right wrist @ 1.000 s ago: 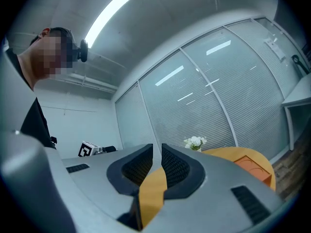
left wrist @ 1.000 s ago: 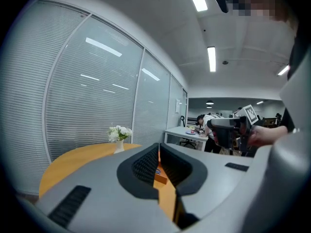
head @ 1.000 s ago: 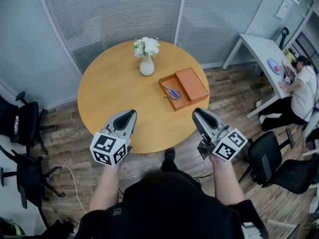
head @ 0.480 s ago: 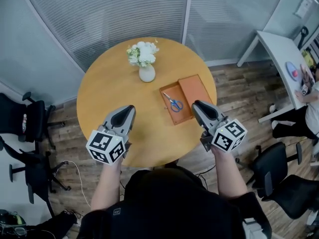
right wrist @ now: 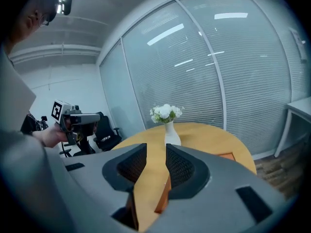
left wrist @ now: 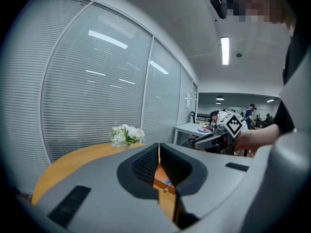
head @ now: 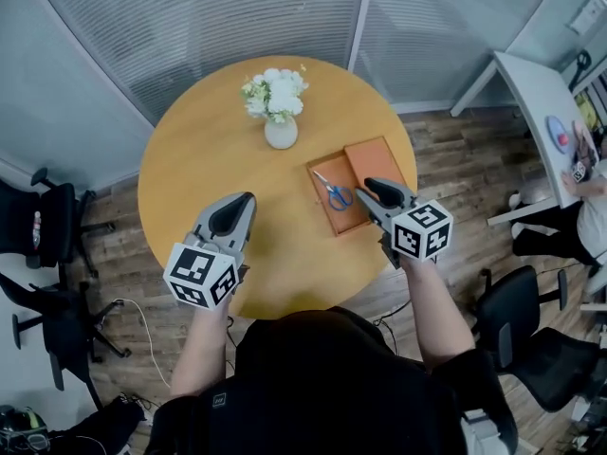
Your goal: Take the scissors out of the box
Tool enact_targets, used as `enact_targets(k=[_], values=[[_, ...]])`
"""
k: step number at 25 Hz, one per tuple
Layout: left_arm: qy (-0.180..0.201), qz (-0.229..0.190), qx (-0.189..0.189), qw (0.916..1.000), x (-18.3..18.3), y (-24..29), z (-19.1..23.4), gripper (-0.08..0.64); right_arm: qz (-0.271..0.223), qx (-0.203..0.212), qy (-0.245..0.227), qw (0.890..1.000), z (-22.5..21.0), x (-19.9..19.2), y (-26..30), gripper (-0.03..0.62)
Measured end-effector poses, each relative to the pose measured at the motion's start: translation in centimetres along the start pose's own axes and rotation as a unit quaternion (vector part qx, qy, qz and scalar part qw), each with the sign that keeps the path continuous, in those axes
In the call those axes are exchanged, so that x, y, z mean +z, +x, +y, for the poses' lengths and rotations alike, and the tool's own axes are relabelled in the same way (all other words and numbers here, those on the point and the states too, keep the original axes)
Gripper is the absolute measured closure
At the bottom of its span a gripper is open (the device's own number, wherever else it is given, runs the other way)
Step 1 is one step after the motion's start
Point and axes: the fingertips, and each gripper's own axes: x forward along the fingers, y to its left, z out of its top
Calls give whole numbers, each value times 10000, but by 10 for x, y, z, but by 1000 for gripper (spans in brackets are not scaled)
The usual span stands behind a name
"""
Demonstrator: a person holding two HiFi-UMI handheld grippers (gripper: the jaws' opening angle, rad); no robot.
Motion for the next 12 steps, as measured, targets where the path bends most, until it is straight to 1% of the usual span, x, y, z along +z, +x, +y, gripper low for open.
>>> enact_targets(k=[3,6,9,12], values=[[-107,4,-58,9999,-8,3,14,540,466,-99,-109,9988,-5,-10,24,471],[-179,23,-152,9997,-16,6,22,540,1001,-417,-375,9934,-24,-28,50,471],[-256,23,-205,9995,-23,7,28,540,1754,-602,-684,9803,-41,-62,73,471],[-353,48,-239,9991,-30,8,34,540,2393,-560,-720,9667,-48,-96,94,471]])
